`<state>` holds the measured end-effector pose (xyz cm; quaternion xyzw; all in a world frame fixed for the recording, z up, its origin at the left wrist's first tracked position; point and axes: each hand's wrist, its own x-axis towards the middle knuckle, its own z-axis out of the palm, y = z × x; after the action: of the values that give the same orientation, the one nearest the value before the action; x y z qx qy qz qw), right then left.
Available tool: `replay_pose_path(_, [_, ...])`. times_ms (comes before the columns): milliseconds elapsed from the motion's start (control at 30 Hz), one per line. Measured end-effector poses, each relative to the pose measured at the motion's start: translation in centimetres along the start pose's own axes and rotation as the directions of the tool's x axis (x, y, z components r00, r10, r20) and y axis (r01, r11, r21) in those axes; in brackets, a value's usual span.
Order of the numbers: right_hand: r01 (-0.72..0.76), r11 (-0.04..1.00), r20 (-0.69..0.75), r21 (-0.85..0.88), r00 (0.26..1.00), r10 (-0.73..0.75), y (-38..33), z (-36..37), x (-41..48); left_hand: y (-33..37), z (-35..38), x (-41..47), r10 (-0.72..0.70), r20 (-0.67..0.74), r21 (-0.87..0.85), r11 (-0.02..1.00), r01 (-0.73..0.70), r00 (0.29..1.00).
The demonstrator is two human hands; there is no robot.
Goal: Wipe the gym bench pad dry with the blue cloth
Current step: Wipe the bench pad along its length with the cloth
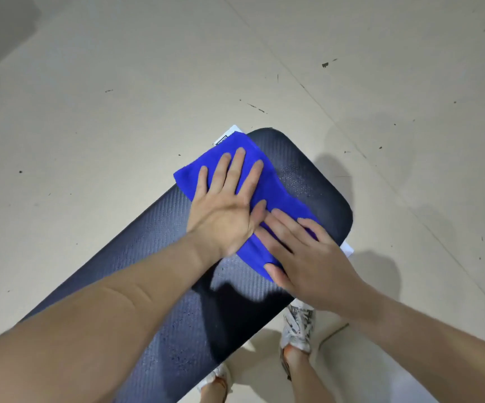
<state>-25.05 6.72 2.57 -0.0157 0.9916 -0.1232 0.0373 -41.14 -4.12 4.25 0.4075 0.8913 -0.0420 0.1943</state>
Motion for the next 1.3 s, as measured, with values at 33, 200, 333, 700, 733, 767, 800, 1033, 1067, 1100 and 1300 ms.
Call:
replay_pose_path(33, [-0.031,0.999,-0.014,-0.007,0.999,0.031,1.2,-0.3,0.2,0.5,-0.1,1.4,0.002,-0.030,-0.023,1.000,-0.003,1.000])
replay_pose_path(200, [-0.264,0.959,0.030,-0.099,0.963,0.268,4.5,-0.9,1.6,3.6,-0.5,7.7,0.001,-0.104,-0.052,0.999,-0.007,0.995])
replay_pose_path(333, [-0.395,0.914,0.025,-0.093,0.917,0.399,2.6,-0.4,2.0,2.3,0.1,7.2,0.057,-0.186,-0.004,0.998,-0.059,0.981])
replay_pose_path(700, [-0.351,0.935,0.038,-0.046,0.935,0.353,-9.7,2.1,3.4,-6.2,2.9,-1.1,0.028,-0.238,0.019,1.000,-0.024,0.971])
replay_pose_path(733, [-0.349,0.937,0.036,-0.024,0.936,0.349,-11.2,2.4,3.7,-7.2,2.9,-2.0,0.006,-0.223,0.000,1.000,-0.006,0.975])
replay_pose_path(767, [-0.348,0.937,0.039,-0.003,0.937,0.348,-12.9,2.8,4.0,-8.3,2.8,-3.1,-0.029,-0.191,-0.039,0.999,0.022,0.981])
replay_pose_path(800, [-0.350,0.937,0.047,0.012,0.936,0.349,-14.9,3.2,4.6,-9.8,2.8,-4.4,-0.072,-0.148,-0.090,0.994,0.059,0.986])
replay_pose_path(1033, [-0.223,0.973,0.168,0.063,0.963,0.210,-24.8,5.4,8.3,-18.0,4.9,-13.0,-0.359,-0.019,-0.228,0.910,0.346,0.933])
replay_pose_path(1067, [-0.183,0.980,0.169,0.073,0.971,0.169,-25.6,5.5,8.7,-18.9,5.2,-14.1,-0.401,-0.013,-0.234,0.892,0.387,0.916])
replay_pose_path(1100, [-0.138,0.987,0.173,0.080,0.977,0.123,-25.9,5.6,8.8,-19.5,5.5,-15.0,-0.431,-0.001,-0.245,0.875,0.418,0.902])
replay_pose_path(1300, [0.130,0.989,0.191,0.066,0.972,-0.141,-22.6,5.3,10.3,-19.7,4.7,-14.8,-0.568,0.158,-0.278,0.759,0.588,0.808])
